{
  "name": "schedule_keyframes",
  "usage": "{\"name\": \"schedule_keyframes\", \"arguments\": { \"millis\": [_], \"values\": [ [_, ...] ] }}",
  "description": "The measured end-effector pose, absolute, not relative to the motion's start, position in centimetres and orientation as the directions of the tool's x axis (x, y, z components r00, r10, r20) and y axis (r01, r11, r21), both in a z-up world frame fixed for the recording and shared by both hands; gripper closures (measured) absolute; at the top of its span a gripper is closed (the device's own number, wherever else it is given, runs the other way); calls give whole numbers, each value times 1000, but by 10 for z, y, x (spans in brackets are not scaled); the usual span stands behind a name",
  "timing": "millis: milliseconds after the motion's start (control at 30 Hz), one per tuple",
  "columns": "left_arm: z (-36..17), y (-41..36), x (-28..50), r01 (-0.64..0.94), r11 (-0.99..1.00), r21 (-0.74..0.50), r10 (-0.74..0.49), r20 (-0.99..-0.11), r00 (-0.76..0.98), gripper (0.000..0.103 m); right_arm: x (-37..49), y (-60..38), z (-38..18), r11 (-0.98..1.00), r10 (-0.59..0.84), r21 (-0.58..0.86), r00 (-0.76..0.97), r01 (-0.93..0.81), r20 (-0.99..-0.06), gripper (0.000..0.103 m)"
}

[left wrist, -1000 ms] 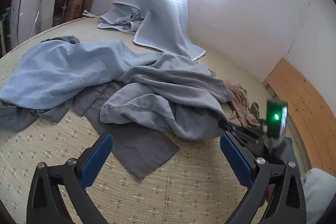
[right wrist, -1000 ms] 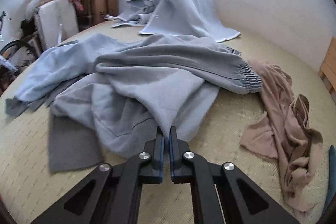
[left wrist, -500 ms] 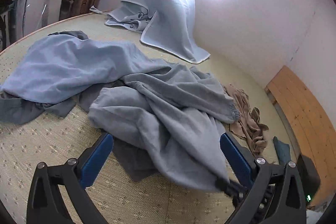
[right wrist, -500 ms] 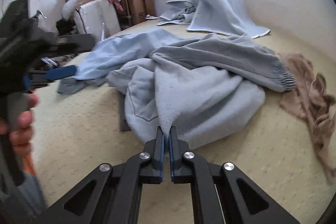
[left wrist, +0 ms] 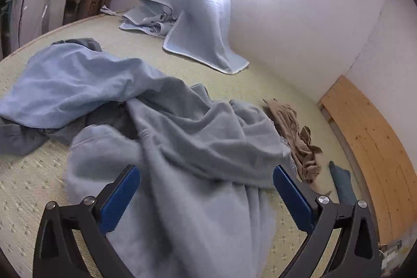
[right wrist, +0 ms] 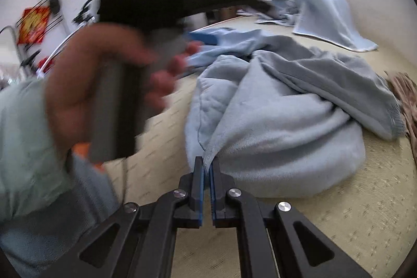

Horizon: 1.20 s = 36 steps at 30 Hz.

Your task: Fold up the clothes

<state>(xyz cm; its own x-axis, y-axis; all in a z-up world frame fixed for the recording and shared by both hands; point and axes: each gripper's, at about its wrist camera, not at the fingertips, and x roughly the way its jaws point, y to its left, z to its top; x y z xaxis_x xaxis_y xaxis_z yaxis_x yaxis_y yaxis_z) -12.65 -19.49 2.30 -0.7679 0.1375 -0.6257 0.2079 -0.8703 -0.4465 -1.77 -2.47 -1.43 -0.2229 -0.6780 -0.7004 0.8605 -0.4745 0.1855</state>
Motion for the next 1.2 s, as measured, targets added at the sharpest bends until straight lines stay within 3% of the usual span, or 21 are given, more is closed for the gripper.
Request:
{"name": "schedule_keyframes", "arguments": {
  "millis": [200,267,367,567,1067,1167,1200],
  "values": [
    [13,-180,-141,172,-862,-477,208,-643,-737,0,-11,-13,-13,-464,-677,167,-227,870,-700,93],
    [7,-176,-147,167,-846,-506,245,-648,-721,0,-17,-3,-10,-478,-688,186,-234,859,-687,62],
    [-3,-168,-157,158,-814,-560,310,-648,-696,0,-29,17,-2,-505,-701,219,-249,835,-669,51],
    [-28,-153,-175,176,-722,-669,425,-630,-650,0,-56,78,9,-617,-678,264,-330,741,-656,47],
    [-70,-153,-230,333,-648,-685,404,-679,-612,4,-90,157,10,-735,-651,335,-476,590,-590,47],
    [-72,-153,-234,361,-663,-655,372,-708,-601,20,-92,160,10,-742,-647,333,-489,583,-585,47],
    [-72,-154,-235,371,-668,-645,361,-717,-597,32,-94,162,9,-746,-643,332,-495,578,-585,47]
  ]
}}
